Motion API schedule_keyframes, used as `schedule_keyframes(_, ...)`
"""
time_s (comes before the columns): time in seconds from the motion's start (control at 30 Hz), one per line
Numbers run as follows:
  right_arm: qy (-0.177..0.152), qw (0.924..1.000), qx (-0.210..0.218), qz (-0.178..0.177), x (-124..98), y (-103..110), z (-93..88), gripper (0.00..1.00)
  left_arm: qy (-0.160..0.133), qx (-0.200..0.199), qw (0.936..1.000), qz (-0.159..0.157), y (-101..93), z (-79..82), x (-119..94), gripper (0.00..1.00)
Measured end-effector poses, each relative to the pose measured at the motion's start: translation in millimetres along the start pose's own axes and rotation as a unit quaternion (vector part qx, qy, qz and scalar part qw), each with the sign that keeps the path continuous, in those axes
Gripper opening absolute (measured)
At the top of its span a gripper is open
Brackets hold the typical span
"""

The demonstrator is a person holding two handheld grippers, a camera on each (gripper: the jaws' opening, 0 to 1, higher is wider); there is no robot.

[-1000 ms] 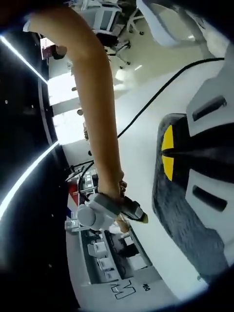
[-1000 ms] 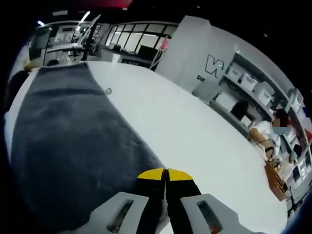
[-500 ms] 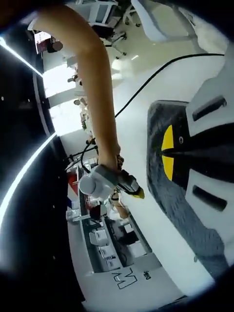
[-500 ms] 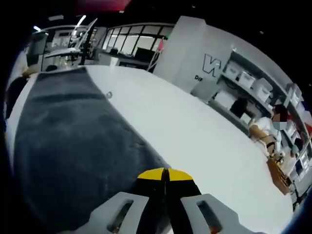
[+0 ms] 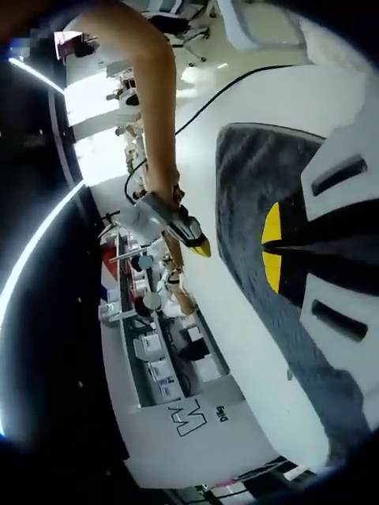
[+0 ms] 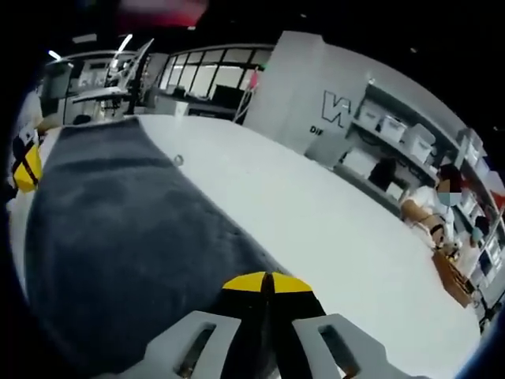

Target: Open the folded towel by lifting each exposed corner and separating the folded layers until the towel lies flat within the target outline without major curled edges

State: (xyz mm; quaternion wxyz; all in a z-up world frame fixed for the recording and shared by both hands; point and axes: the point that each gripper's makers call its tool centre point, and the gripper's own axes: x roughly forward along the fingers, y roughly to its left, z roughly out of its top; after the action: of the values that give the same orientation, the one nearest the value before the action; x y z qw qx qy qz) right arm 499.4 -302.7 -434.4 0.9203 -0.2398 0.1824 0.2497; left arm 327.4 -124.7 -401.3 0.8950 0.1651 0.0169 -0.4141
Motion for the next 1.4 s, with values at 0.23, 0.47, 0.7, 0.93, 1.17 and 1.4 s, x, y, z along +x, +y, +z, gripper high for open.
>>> schedule_keyframes(0.23,-0.009,1.0000,-0.001,0.000,-7.3,8.8,0.6,0.00,0.017,-0.009,0.9991,0.037,26.2,-17.1,-23.8,0.00)
schedule_keyframes(0.47,-0.016,0.9999,-0.004,0.003,-12.0,16.6,2.0,0.00,0.043,-0.017,0.9961,0.075,50.3,-41.7,-46.5,0.00)
schedule_keyframes(0.7,-0.016,0.9998,-0.004,0.006,-12.2,20.2,1.6,0.00,0.051,-0.025,0.9929,0.104,66.2,-51.2,-64.6,0.00)
schedule_keyframes(0.93,-0.022,0.9997,0.002,0.011,-19.0,28.1,-0.3,0.00,0.062,-0.030,0.9886,0.134,82.5,-61.6,-85.3,0.00)
schedule_keyframes(1.17,-0.027,0.9995,-0.003,0.014,-27.2,37.7,0.0,0.00,0.079,-0.032,0.9820,0.169,100.1,-73.9,-108.8,0.00)
schedule_keyframes(1.4,-0.031,0.9994,-0.001,0.014,-37.7,44.6,-6.6,0.00,0.106,-0.033,0.9684,0.223,132.1,-92.5,-146.3,0.00)
